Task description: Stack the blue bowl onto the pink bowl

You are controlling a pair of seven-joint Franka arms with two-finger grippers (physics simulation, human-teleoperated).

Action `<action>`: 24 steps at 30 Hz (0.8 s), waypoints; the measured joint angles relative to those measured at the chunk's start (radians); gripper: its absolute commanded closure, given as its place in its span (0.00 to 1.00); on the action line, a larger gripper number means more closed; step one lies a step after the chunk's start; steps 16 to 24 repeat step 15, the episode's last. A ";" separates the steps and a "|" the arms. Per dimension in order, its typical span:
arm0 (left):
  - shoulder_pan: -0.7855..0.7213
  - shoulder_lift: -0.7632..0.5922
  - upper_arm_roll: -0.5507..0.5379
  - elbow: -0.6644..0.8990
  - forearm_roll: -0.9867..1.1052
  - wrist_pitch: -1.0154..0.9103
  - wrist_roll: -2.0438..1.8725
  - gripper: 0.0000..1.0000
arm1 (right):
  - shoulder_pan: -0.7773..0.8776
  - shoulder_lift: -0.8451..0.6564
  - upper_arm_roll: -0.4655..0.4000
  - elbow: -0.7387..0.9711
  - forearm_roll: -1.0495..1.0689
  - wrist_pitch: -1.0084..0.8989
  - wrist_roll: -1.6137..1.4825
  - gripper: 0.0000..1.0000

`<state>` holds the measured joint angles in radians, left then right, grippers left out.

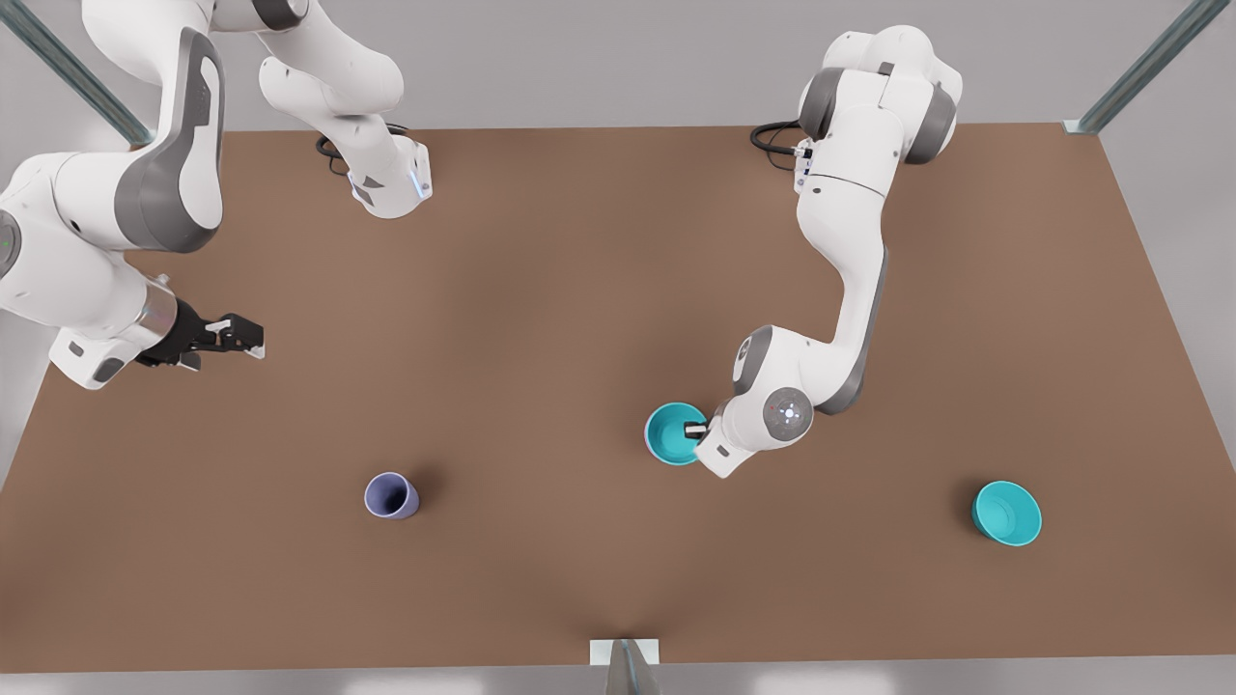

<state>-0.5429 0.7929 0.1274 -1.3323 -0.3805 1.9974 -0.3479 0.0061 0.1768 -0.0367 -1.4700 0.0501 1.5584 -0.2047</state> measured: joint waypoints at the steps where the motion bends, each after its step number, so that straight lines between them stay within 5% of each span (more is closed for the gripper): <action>1: 0.005 -0.001 0.001 -0.001 -0.012 -0.001 -0.008 0.00 | 0.000 0.000 0.000 0.000 0.000 0.000 -0.005 0.00; 3: 0.046 -0.042 0.014 0.000 -0.022 -0.038 -0.008 0.00 | 0.000 0.001 0.000 0.000 0.000 0.000 -0.013 0.00; 10: 0.249 -0.493 0.002 0.027 0.269 -0.414 0.056 0.00 | 0.000 0.003 0.000 0.002 0.000 0.001 -0.037 0.00; 24: 0.274 -0.531 -0.019 0.028 0.334 -0.538 0.113 0.00 | 0.000 0.004 0.000 0.003 -0.001 0.001 -0.049 0.00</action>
